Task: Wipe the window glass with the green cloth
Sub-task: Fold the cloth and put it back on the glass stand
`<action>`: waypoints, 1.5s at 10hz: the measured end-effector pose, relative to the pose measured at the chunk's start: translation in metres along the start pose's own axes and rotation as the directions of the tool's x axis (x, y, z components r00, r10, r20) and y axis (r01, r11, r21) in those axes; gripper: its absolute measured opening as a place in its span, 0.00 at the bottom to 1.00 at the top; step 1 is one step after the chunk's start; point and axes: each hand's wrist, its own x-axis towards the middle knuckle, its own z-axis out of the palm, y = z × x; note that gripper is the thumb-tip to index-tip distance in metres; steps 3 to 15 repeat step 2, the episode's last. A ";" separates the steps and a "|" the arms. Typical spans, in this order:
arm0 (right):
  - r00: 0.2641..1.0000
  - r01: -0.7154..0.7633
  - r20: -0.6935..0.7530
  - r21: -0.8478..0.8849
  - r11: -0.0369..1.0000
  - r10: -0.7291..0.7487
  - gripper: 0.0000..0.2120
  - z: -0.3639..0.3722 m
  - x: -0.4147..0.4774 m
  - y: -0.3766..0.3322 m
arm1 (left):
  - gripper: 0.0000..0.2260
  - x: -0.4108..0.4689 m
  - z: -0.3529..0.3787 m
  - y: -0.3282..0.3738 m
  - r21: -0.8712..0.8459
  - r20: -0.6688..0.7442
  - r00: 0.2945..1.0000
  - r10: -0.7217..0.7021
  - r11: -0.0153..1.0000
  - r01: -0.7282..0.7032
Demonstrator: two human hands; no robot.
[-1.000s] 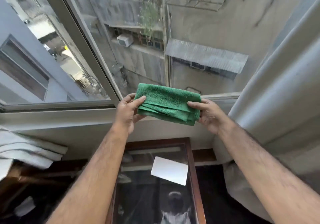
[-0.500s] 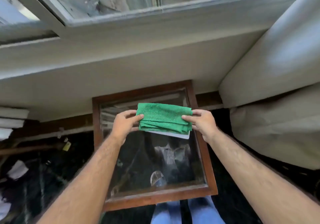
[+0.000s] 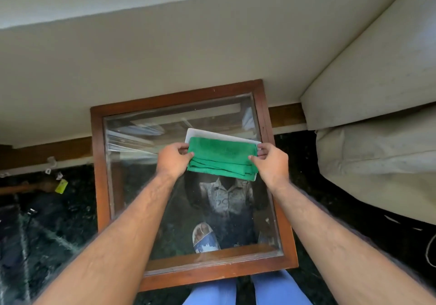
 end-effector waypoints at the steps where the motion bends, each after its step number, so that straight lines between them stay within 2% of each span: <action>1: 0.993 0.121 0.025 -0.132 0.984 -0.119 0.23 -0.019 -0.011 -0.019 | 0.18 -0.016 -0.012 0.013 0.117 -0.029 0.996 0.089 0.989 -0.085; 2: 0.965 0.263 0.067 -0.233 0.936 -0.254 0.28 -0.049 -0.029 -0.053 | 0.19 -0.046 -0.037 0.045 0.145 -0.053 0.982 0.181 0.975 -0.171; 15: 0.965 0.263 0.067 -0.233 0.936 -0.254 0.28 -0.049 -0.029 -0.053 | 0.19 -0.046 -0.037 0.045 0.145 -0.053 0.982 0.181 0.975 -0.171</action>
